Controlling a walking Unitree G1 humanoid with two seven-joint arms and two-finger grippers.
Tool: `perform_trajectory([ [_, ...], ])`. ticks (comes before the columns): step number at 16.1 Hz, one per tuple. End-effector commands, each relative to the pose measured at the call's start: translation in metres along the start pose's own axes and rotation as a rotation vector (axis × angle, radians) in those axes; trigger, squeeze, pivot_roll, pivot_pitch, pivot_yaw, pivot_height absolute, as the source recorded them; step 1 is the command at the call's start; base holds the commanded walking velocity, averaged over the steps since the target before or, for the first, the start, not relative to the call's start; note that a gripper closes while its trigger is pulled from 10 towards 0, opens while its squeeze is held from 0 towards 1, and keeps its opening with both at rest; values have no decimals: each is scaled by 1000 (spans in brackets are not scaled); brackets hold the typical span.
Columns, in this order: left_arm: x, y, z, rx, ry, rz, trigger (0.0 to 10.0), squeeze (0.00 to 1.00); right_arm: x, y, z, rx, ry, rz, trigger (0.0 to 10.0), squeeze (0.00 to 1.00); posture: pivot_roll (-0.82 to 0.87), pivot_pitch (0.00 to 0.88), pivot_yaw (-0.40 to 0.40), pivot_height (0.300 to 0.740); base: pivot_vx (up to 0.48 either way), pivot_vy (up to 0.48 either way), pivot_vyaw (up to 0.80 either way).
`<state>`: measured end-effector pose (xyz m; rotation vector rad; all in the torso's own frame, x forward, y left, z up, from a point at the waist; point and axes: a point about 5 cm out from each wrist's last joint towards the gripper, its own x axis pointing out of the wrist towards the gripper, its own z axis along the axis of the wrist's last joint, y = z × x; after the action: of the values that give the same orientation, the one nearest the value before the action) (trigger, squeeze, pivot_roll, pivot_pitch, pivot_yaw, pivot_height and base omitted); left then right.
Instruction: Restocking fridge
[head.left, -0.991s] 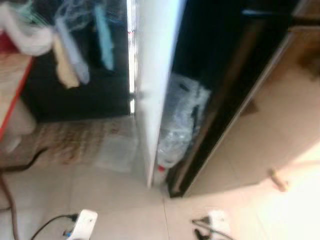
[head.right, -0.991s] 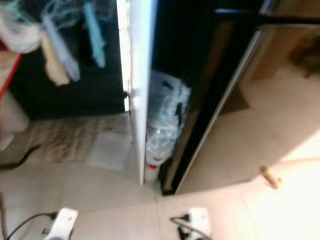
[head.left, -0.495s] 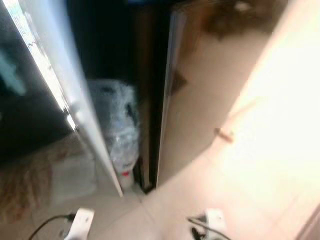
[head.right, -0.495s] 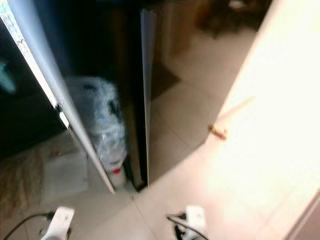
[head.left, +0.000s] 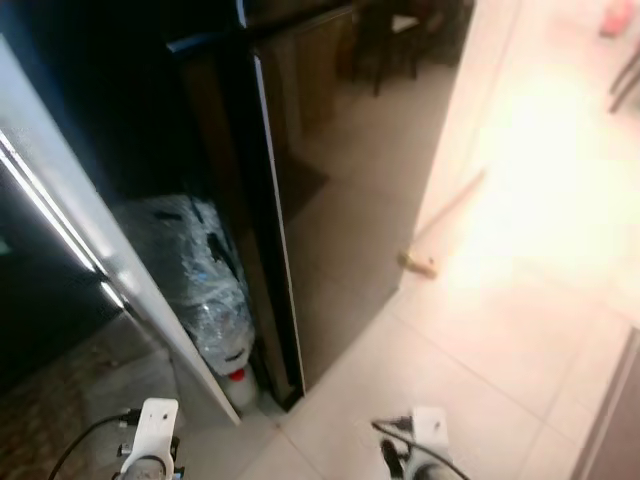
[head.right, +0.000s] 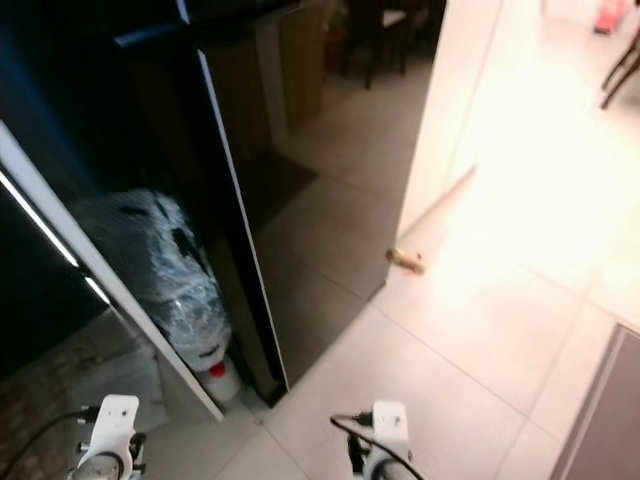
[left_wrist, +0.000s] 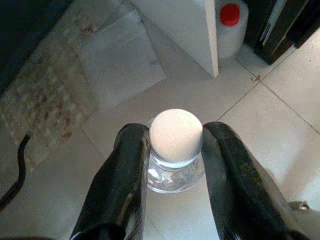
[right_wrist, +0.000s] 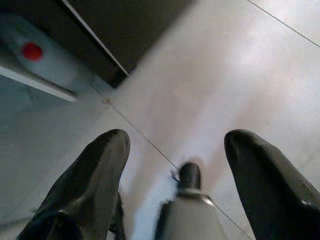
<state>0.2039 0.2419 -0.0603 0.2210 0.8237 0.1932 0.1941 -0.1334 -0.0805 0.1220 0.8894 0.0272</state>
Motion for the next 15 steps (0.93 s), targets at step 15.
perform_trajectory([
  [15, -2, -29, 0, -172, 6, -97, 10000, 0, -3, -26, -5, -93, 31, -109, 10000, 0, -71, 0, -16, 740, 0, 0, 0],
])
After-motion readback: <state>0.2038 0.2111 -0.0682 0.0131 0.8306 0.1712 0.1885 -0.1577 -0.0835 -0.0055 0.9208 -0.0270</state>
